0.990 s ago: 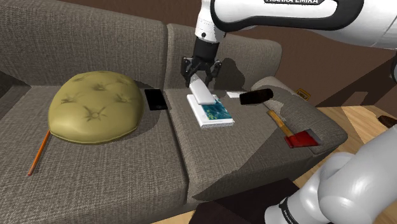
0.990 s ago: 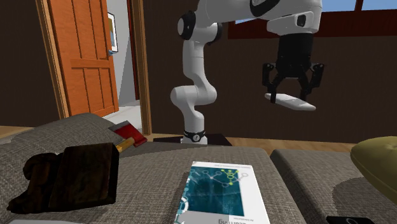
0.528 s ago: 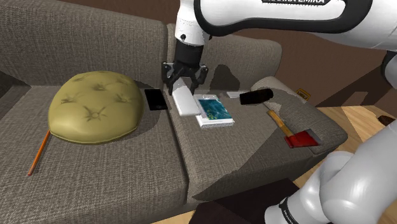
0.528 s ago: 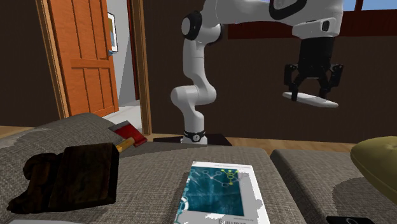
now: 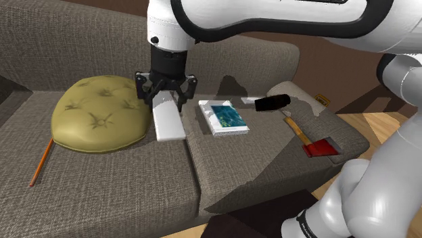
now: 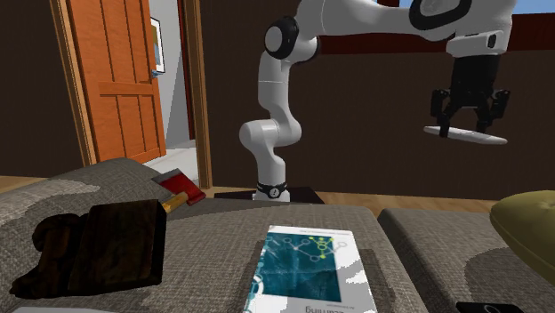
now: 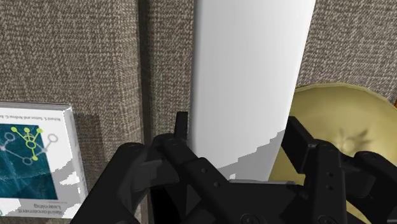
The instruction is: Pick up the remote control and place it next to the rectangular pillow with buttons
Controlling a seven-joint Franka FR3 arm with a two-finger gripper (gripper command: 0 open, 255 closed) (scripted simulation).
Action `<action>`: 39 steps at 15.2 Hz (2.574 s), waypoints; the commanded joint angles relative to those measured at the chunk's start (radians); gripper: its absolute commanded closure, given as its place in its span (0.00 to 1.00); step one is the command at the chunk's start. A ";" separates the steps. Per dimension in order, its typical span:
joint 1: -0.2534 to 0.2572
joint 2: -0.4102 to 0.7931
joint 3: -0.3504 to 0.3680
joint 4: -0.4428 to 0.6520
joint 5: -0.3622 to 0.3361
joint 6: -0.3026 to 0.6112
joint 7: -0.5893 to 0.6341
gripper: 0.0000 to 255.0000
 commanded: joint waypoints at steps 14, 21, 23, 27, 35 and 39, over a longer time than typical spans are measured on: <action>0.062 0.100 0.038 -0.013 -0.042 0.104 0.111 1.00; 0.061 0.113 0.035 -0.091 -0.049 0.194 0.117 1.00; 0.061 0.119 0.035 -0.110 -0.052 0.219 0.119 1.00; 0.062 0.134 0.033 -0.147 -0.059 0.268 0.124 1.00; 0.066 0.172 0.027 -0.208 -0.079 0.364 0.138 1.00; 0.068 0.195 0.024 -0.233 -0.091 0.411 0.146 1.00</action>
